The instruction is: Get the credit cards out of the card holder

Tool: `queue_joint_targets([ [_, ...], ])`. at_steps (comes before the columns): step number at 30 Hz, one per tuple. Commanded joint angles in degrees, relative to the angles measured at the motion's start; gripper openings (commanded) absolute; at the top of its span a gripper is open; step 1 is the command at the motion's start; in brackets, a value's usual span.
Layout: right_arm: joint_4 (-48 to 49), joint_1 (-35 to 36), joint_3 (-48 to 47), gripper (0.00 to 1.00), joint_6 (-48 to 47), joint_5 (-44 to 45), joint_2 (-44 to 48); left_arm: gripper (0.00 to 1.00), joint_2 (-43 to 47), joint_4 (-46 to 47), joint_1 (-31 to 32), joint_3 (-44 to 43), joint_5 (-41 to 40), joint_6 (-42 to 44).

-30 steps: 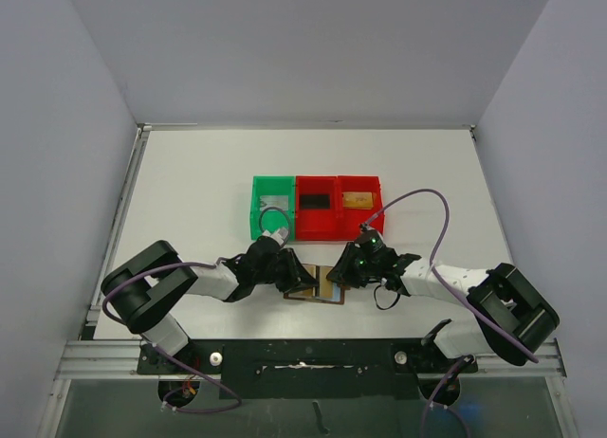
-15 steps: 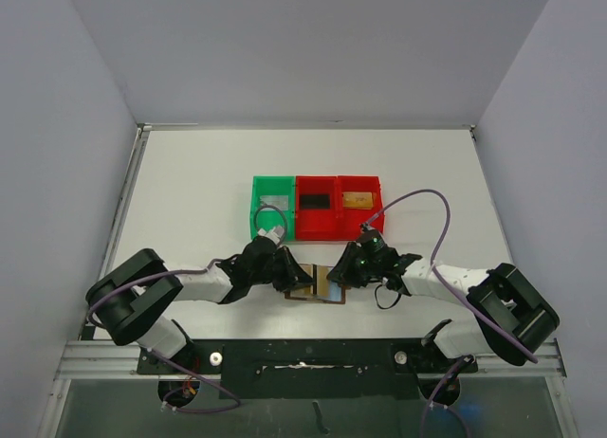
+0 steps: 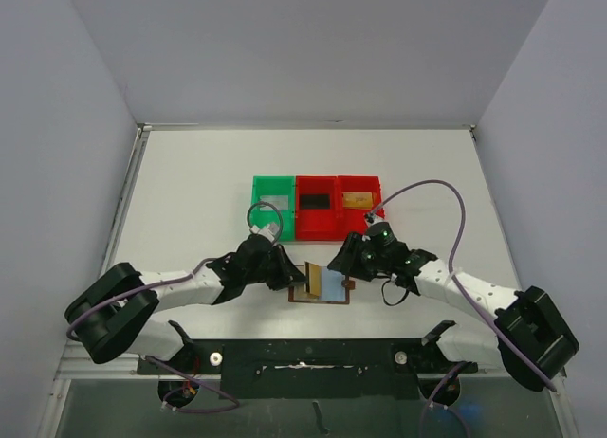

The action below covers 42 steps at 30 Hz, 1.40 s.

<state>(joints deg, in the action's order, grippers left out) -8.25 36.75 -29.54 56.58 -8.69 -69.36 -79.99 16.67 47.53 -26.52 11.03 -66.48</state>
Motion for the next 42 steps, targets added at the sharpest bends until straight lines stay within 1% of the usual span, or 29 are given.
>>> queue_joint_targets([
  [1,1.1,-1.0,-3.6,0.53,-2.1,0.5,4.9,0.00,3.5,-2.8,-0.4,-3.2,-1.5,3.3],
  [5,3.4,-3.2,-2.4,0.65,-1.5,0.9,7.7,0.00,6.8,-3.8,-0.5,-3.7,-2.2,5.2],
  [7,6.1,-4.1,-0.8,0.72,-1.7,0.9,9.2,0.00,8.2,-4.0,-0.8,-3.9,-2.3,6.1],
  [11,11.7,-4.7,2.5,0.83,-2.5,2.0,12.2,0.00,10.7,-2.8,-1.1,-3.1,-2.0,6.8],
  [14,15.4,-5.1,4.5,0.88,-3.3,1.6,14.7,0.00,12.6,-0.1,-1.3,-1.9,-0.7,6.5],
  [17,15.7,-7.1,4.6,0.90,-4.6,-2.7,15.3,0.00,14.6,3.0,-1.5,-0.6,0.6,6.0],
  [19,15.9,-9.5,4.6,0.90,-4.1,-7.3,14.5,0.00,16.2,4.4,-1.5,0.0,1.1,5.9],
  [22,24.1,-14.1,8.1,0.89,-1.1,-16.9,14.2,0.00,17.9,6.3,-1.6,1.0,1.5,5.7],
  [25,33.6,-16.7,11.3,0.87,2.7,-21.9,14.2,0.00,19.0,9.2,-1.7,2.6,2.2,3.9],
  [28,38.2,-17.7,11.7,0.82,3.5,-26.5,12.7,0.00,19.8,13.3,-1.9,4.5,3.5,1.6],
  [34,46.0,-17.7,11.5,0.74,4.9,-33.3,10.5,0.00,20.8,22.1,-2.3,8.0,4.7,-3.5],
  [37,48.3,-17.5,11.1,0.64,5.5,-35.9,9.1,0.00,20.6,25.1,-2.4,8.3,5.3,-4.9],
  [39,51.1,-17.3,11.4,0.62,6.6,-37.0,8.4,0.00,20.5,25.3,-2.4,7.8,5.8,-5.0],
  [42,51.3,-16.9,11.0,0.61,6.5,-37.8,7.8,0.00,20.3,26.3,-2.4,7.3,6.2,-5.1],
])
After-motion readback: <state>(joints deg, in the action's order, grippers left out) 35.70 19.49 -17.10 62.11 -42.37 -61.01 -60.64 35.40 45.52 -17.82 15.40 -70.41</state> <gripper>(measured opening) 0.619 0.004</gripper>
